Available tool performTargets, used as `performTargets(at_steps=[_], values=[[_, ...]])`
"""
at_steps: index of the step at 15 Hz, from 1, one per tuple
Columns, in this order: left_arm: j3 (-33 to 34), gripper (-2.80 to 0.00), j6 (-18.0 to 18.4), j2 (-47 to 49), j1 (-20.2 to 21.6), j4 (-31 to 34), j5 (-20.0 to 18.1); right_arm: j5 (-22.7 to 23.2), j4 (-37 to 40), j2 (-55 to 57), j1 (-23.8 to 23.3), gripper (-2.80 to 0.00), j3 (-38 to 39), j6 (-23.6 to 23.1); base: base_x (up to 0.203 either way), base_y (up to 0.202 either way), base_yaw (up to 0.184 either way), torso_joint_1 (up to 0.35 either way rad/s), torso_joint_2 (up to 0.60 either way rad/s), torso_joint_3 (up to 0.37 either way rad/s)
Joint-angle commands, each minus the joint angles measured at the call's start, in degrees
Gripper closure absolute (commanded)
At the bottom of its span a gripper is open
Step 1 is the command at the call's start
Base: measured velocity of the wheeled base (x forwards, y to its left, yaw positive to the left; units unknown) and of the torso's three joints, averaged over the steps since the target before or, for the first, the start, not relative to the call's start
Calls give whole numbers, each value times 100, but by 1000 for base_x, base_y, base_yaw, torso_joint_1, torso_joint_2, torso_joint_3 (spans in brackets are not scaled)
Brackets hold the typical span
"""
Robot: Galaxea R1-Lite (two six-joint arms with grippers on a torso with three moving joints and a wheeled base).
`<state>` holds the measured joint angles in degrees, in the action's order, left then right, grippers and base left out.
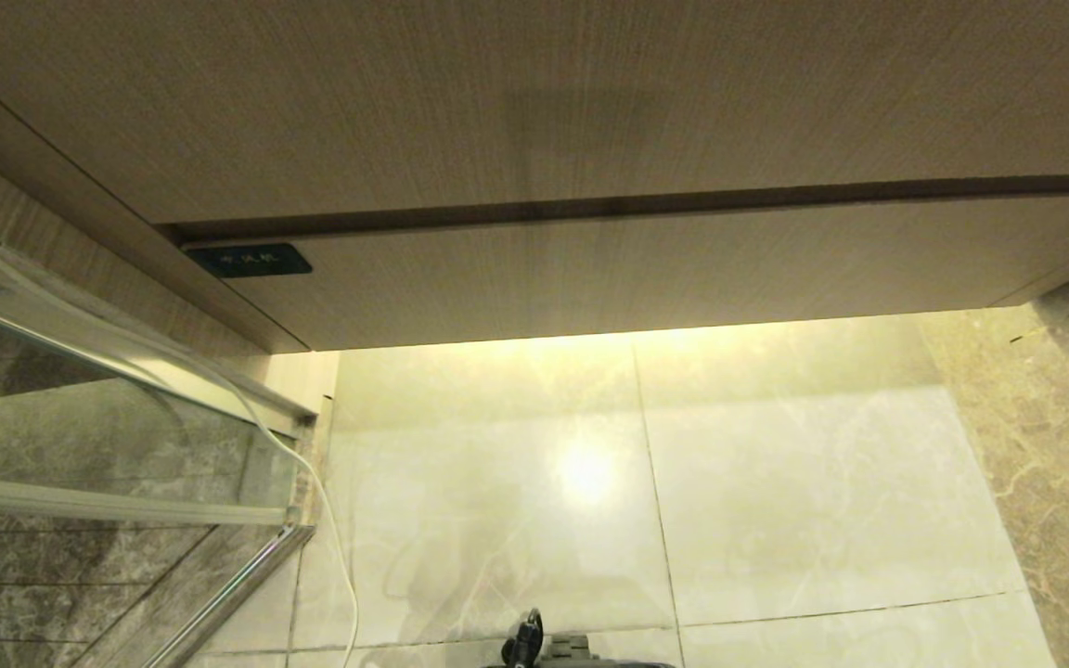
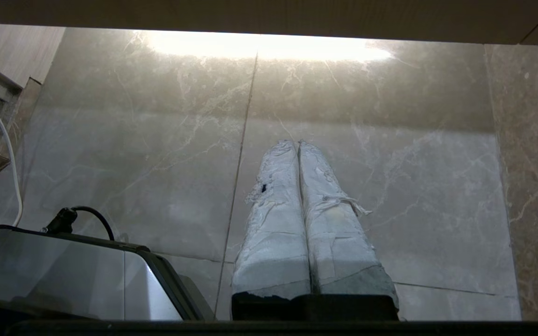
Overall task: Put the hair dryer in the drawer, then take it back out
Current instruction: Pull open the drawer
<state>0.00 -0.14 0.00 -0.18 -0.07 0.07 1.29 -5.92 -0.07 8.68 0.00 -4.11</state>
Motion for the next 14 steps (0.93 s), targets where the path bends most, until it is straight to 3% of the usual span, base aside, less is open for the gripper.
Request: performTargets(at_steps=[1, 8, 10, 14], values=[[2, 0, 2, 0, 1, -1, 1, 3, -5, -222, 2, 0, 229, -2, 0, 0, 0, 0, 0, 0], [9, 0, -1, 0, 1, -1, 1, 51, -26, -222, 2, 0, -5, -147, 0, 0, 0, 0, 0, 0], [1, 0, -3, 0, 1, -1, 1, 203, 354, -212, 2, 0, -1145, -182, 0, 0, 0, 0, 0, 0], [0, 0, -3, 0, 1, -1, 1, 575, 2024, 1372, 31, 0, -4877, -221, 0, 0, 0, 0, 0, 0]])
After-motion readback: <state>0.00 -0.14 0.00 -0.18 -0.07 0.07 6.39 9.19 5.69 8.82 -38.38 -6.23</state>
